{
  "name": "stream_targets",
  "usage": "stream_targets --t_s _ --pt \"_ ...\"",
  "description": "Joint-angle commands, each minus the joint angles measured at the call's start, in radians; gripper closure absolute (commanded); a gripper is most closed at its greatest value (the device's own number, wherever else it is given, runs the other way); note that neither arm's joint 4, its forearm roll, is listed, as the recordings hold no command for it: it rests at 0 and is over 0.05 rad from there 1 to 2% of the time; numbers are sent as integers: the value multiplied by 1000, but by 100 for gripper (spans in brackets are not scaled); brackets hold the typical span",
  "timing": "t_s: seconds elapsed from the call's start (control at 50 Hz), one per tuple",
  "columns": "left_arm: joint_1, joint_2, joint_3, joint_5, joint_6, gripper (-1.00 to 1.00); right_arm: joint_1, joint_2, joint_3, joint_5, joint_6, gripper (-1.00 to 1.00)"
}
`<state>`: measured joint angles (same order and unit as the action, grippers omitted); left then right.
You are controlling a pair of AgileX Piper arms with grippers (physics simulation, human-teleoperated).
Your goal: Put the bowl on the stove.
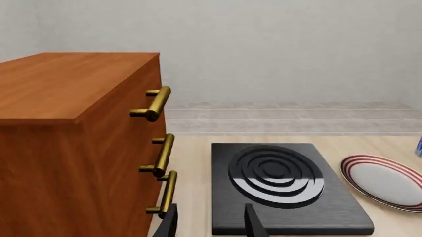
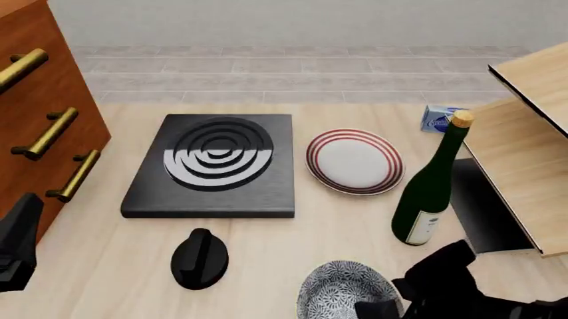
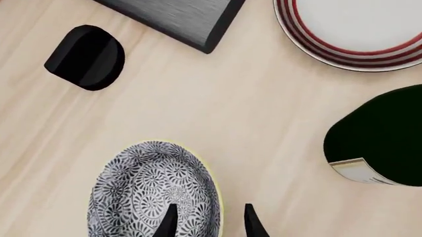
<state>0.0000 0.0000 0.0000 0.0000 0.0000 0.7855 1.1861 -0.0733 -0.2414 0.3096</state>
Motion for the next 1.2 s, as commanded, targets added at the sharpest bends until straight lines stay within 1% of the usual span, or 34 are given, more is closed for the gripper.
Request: stream_targets --t_s 0.02,0.04,0.06,0.08,0.1,0.28,0.36,0.42,0.56,0.78,0.96,1.2 --pt "0 0 0 0 0 -100 3 32 9 -37 4 -100" --pt "0 0 0 0 0 -100 2 6 3 -13 -4 -100" --pt "0 0 0 0 0 -100 2 4 2 -10 -4 -100" --pt "0 0 0 0 0 -100 -6 -19 -2 13 -19 100" --pt "0 0 0 0 0 -100 -4 -25 -2 21 -11 100" --pt "0 0 0 0 0 -100 4 -56 -10 56 -12 100" --pt "0 0 0 0 0 -100 7 -88 -22 94 -14 100" --pt "0 0 0 0 0 -100 14 -144 -48 162 -19 100" --pt "0 0 0 0 0 -100 26 -247 -102 287 -30 100" --pt "0 0 0 0 0 -100 25 -296 -150 354 -47 100" --pt "0 0 0 0 0 -100 22 -360 -206 443 -66 100" --pt "0 0 0 0 0 -100 14 -419 -268 528 -81 100"
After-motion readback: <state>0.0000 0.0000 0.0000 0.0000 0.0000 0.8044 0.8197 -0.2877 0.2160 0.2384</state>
